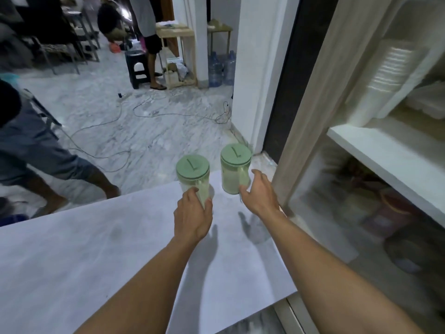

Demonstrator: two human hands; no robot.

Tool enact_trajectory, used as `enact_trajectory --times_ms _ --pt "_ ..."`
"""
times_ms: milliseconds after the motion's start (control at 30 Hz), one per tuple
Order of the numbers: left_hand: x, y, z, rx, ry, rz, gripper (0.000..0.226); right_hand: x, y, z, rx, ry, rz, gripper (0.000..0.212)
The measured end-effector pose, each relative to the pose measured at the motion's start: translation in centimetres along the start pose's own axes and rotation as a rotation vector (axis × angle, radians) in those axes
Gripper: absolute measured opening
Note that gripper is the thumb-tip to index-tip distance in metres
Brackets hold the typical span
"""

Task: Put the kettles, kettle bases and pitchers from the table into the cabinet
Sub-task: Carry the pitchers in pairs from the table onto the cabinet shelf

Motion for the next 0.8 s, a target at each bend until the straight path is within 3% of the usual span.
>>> enact_trajectory --times_ms 167,333,533,800 --pt "3.4 -1.6 0.7 -0.247 0.272 -0.047 0.048 2.9 -2.7 -1.8 0.109 -0.201 0.013 0.057" --pt "5.0 -3.0 0.7 -0.361 0.461 -0.123 0.042 4.8 -4.8 -3.1 0.157 -0.408 -0.018 0.053" --pt "6.1 -4.9 1.0 -0.328 0.476 -0.123 0.030 6.2 -6.4 -3.8 0.153 -0.486 0.021 0.029" --pt "3.8 -5.4 0.5 -0.149 0.440 -0.134 0.022 6.4 -6.2 -2.6 0.090 -0.551 -0.003 0.030"
Point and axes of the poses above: each hand's wrist, its own y-axis away from the middle knuckle, its own x-axis out of the palm, z = x × y, the point moved 5 cm from there along -y, towards the middle knuckle
